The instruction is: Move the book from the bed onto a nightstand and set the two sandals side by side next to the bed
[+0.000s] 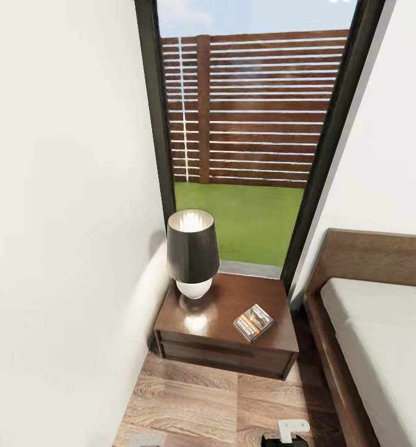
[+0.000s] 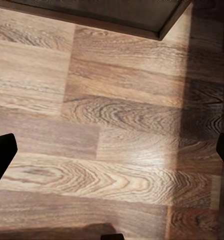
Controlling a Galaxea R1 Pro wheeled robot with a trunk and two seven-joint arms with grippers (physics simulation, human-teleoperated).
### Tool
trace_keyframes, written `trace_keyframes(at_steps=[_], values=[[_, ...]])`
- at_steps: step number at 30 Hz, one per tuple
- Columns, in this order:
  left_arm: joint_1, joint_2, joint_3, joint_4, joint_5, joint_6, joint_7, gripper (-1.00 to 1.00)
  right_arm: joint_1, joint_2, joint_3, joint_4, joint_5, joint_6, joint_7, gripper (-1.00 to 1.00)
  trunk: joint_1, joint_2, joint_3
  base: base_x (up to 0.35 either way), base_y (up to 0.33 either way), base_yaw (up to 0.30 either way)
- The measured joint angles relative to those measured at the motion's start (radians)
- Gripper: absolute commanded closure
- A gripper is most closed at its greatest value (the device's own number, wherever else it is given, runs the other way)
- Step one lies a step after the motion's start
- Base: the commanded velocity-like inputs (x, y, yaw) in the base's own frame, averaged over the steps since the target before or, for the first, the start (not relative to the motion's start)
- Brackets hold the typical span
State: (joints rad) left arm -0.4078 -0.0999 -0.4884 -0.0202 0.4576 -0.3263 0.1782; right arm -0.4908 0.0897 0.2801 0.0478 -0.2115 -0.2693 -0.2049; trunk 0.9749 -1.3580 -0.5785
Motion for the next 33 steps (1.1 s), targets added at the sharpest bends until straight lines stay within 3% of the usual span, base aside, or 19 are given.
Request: trace_keyframes(at_steps=[5,14,18,27,33], values=[[0.003,0.004,0.000,0.001,0.002,-0.001,-0.001,-1.00,0.000,0.000,0.000,0.000,0.000,0.000,0.000,-1.00,0.000,0.000,0.000,0.000,0.000,0.000],[0.077,0.024,0.000,0.000,0.000,-0.001,-0.008,-1.00,0.000,0.000,0.000,0.000,0.000,-0.001,0.000,-1.00,0.000,0.000,0.000,0.000,0.000,0.000],[0.120,0.058,0.001,0.000,0.000,-0.001,-0.009,-1.00,0.000,0.000,0.000,0.000,0.000,-0.001,0.000,-1.00,0.000,0.000,0.000,0.000,0.000,0.000],[0.145,0.140,0.000,0.001,-0.001,-0.002,-0.009,-1.00,0.000,0.000,0.000,0.000,0.000,-0.001,0.000,-1.00,0.000,0.000,0.000,0.000,0.000,0.000],[0.145,0.146,-0.003,0.001,-0.004,-0.002,-0.009,-1.00,0.000,0.000,0.000,0.000,0.000,-0.001,0.000,-1.00,0.000,0.000,0.000,0.000,0.000,0.000]])
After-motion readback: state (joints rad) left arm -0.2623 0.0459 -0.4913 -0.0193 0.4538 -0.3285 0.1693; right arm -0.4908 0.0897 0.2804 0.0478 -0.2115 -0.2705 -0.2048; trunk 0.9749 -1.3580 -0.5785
